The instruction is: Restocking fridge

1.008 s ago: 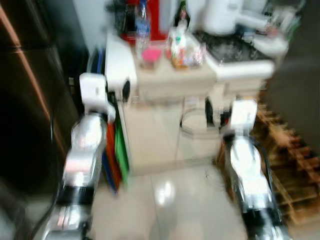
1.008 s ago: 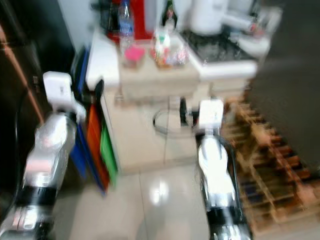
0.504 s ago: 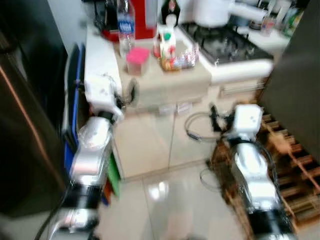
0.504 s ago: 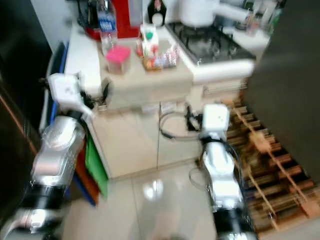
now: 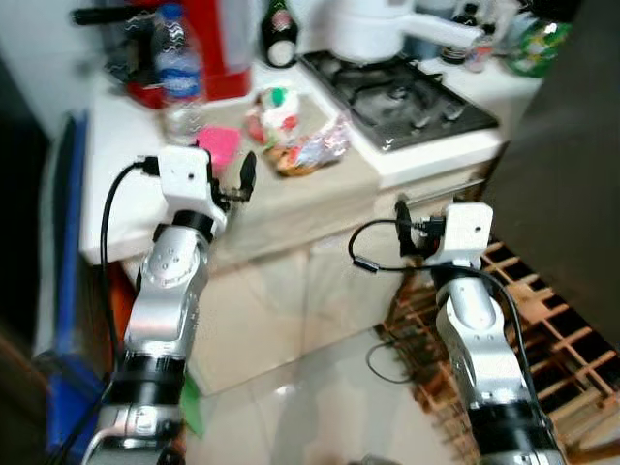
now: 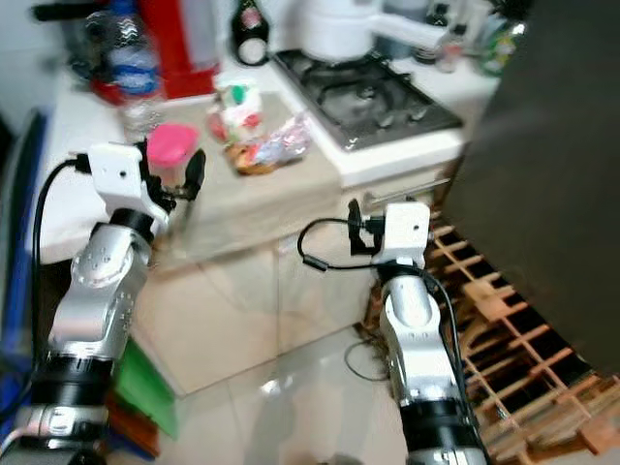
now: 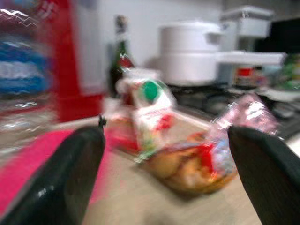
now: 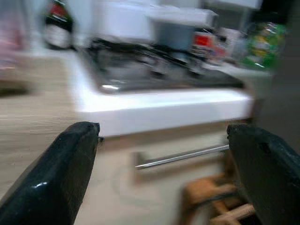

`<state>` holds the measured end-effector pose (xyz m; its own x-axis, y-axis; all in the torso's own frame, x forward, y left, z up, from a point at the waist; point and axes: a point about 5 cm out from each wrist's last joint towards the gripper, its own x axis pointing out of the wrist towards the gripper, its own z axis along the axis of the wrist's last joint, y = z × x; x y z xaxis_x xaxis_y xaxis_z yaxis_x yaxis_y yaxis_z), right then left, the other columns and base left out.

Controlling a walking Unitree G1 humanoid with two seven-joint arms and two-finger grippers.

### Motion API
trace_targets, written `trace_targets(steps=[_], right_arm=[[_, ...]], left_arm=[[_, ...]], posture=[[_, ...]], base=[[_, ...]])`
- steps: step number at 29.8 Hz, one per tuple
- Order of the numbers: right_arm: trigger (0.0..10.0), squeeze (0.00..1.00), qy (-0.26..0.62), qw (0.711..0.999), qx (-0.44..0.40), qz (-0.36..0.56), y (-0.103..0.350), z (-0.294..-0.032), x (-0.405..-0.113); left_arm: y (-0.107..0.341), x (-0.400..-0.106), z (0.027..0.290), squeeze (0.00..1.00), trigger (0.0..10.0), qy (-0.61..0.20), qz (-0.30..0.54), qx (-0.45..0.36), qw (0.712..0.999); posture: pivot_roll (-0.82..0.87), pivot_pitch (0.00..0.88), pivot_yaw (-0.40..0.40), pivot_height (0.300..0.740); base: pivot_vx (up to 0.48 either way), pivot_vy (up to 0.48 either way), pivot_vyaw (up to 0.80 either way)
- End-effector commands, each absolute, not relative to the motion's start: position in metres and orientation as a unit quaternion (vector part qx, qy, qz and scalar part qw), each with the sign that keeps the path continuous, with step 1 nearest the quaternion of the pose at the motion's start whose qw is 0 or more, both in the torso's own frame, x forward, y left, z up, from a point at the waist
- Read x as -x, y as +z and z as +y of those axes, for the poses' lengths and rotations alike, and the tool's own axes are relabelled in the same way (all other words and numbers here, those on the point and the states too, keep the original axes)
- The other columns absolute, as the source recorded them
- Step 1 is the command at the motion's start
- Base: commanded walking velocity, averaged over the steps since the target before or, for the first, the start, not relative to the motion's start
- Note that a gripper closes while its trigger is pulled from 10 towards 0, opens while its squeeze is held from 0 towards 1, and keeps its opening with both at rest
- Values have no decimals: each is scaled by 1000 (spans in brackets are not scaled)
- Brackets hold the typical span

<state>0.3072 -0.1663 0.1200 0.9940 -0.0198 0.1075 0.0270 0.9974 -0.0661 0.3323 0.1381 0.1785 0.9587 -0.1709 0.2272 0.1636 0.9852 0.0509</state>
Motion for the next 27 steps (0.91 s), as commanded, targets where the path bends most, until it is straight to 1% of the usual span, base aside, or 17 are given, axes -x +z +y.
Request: trace_targets(steps=[1,2,3,4,5,6,12,17,20,27], right_arm=[[10000,0,6,998,24,-63,126,-155,-310],[10000,0,7,998,23,-63,126,-155,-311],[10000,0,7,998,23,-63,125,-154,-311],[10000,0,8,998,23,-63,125,-154,-311],[10000,0,8,998,23,-63,125,-154,-311],[10000,0,10,998,22,-64,126,-152,-312],[10000,0,12,998,20,-65,125,-150,-313],[10000,0,15,998,18,-63,124,-149,-314],[10000,0,16,998,17,-62,123,-148,-314],[10000,0,33,997,5,-70,126,-145,-311]], left_arm=[[187,-333,159,0,10000,-29,-136,-51,989],[191,-335,163,0,10000,-3,-139,-98,985],[193,-335,163,0,10000,-6,-148,-86,985],[198,-333,164,933,10000,-11,-165,-61,984],[198,-333,164,933,10000,-11,-165,-61,984],[208,-331,166,1000,10000,-10,-191,-41,981],[225,-331,165,1000,10000,-14,-211,-28,977],[223,-334,163,1000,10000,-29,-187,-26,982],[217,-335,155,1000,10000,-98,-153,0,983],[206,-340,169,1000,10000,-62,-94,12,994]], posture=[[13,0,5,740],[17,0,3,740],[19,0,3,740],[20,0,3,740],[20,0,3,740],[21,0,4,740],[32,0,1,740],[40,0,-2,740],[42,0,-2,740],[46,0,-7,740]], base=[[386,0,0],[0,0,0],[0,0,0],[0,0,0],[0,0,0],[0,0,0],[0,0,0],[0,0,0],[0,0,0],[0,0,0]])
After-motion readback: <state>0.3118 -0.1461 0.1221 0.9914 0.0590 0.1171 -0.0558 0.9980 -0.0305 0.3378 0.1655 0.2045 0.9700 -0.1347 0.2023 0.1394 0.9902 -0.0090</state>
